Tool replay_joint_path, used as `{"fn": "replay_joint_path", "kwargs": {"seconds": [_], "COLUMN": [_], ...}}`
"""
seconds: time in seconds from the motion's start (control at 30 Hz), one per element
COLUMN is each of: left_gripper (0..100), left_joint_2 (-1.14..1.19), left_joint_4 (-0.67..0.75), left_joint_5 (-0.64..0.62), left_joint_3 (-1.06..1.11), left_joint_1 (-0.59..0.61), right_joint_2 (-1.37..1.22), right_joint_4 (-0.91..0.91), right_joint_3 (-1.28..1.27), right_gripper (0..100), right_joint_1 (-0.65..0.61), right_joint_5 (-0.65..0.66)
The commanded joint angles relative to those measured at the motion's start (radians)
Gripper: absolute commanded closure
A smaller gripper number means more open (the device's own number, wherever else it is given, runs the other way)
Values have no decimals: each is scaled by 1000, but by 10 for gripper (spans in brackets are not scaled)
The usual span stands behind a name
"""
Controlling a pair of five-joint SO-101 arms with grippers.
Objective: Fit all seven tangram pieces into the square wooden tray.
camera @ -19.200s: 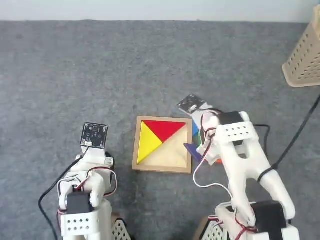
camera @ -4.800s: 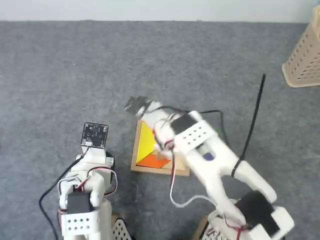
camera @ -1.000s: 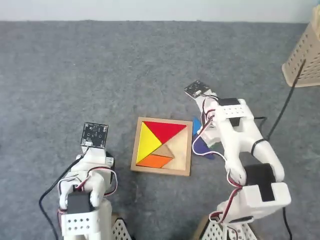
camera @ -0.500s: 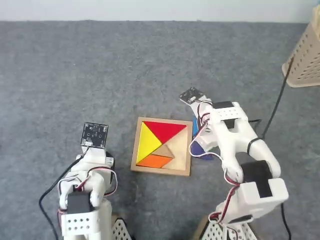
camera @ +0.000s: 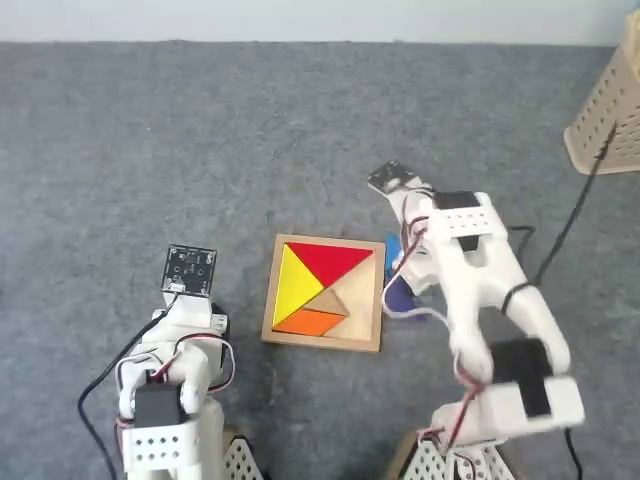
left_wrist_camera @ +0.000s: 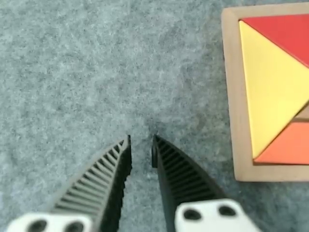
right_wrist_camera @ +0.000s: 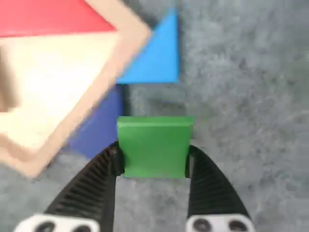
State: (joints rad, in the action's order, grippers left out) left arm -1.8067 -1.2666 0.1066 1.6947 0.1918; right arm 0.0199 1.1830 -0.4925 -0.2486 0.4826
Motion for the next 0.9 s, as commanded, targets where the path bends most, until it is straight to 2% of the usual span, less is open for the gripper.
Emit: {"fn": "replay_joint_path", "kwargs": {"seconds": [0.0, 0.13, 0.2, 0.33, 0.6, 0.87], "left_gripper": [929, 929, 929, 929, 929, 929], "left_joint_2": [-21, -21, -21, -21, -21, -21], "left_joint_4": [0, 0, 0, 0, 0, 0], "left_joint_5": [-8, -8, -8, -8, -8, -8], "left_joint_3": [-8, -8, -8, -8, -8, -8], "left_joint_1": [-2, -2, -2, -2, -2, -2], "right_joint_2": [188, 189, 139, 22, -50, -93], "right_joint_4": [38, 30, 8, -62, -84, -81], "right_joint_3": [61, 83, 86, 87, 101, 115], "right_gripper": [969, 968, 968, 968, 965, 824], "right_joint_1": [-151, -308, -340, -341, -344, -348], "right_joint_5": [-78, -103, -140, -212, -221, -221]}}
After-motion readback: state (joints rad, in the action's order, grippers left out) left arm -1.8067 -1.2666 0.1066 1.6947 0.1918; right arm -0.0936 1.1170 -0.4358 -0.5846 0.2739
